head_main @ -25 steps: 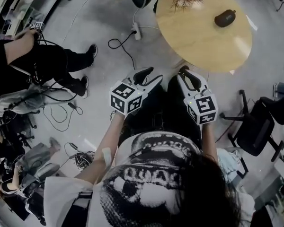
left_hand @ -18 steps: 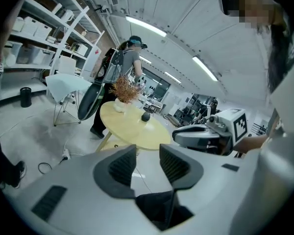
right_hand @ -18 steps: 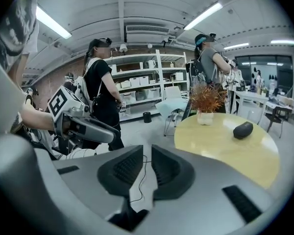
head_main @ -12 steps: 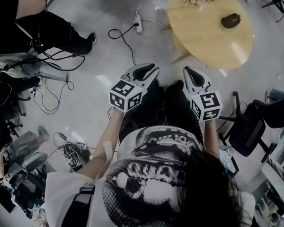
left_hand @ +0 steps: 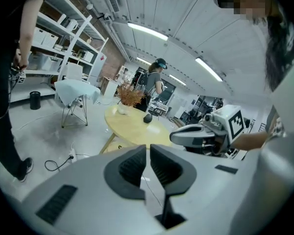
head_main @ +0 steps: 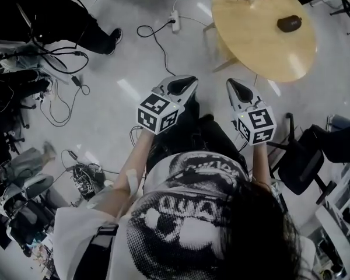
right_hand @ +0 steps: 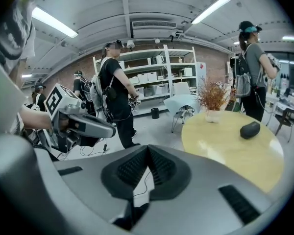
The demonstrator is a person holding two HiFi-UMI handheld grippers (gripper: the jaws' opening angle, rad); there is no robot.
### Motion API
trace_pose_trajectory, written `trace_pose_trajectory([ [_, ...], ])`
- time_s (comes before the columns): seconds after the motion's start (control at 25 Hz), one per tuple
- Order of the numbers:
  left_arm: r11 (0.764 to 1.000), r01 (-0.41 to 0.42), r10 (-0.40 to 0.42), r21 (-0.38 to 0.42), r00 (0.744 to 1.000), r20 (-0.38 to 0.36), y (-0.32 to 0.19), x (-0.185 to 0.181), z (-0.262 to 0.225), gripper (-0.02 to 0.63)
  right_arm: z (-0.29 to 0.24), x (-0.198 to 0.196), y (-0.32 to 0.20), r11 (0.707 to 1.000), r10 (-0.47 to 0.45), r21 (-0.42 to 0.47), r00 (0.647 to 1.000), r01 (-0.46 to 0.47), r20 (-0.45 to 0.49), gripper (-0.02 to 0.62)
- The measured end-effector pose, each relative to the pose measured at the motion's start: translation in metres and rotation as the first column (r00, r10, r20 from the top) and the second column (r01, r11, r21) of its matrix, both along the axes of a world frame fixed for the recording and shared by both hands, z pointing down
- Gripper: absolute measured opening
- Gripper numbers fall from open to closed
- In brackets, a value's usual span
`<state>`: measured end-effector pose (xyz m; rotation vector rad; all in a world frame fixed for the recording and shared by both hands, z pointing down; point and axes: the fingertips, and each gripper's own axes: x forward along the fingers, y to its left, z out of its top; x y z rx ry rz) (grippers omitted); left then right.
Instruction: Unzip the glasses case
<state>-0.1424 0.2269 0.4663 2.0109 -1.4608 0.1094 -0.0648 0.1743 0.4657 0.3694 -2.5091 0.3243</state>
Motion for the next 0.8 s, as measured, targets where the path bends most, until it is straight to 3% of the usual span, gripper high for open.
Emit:
trace_pose_trajectory([
  [0.8,0.994,-0.113,0.113,-0.009,0.988,0.109,0.033,0.148,-0.019,0.031,-0.004,0.124,0.039,1.0,-0.03,0.009,0.998,0.03,0.055,-0.005],
])
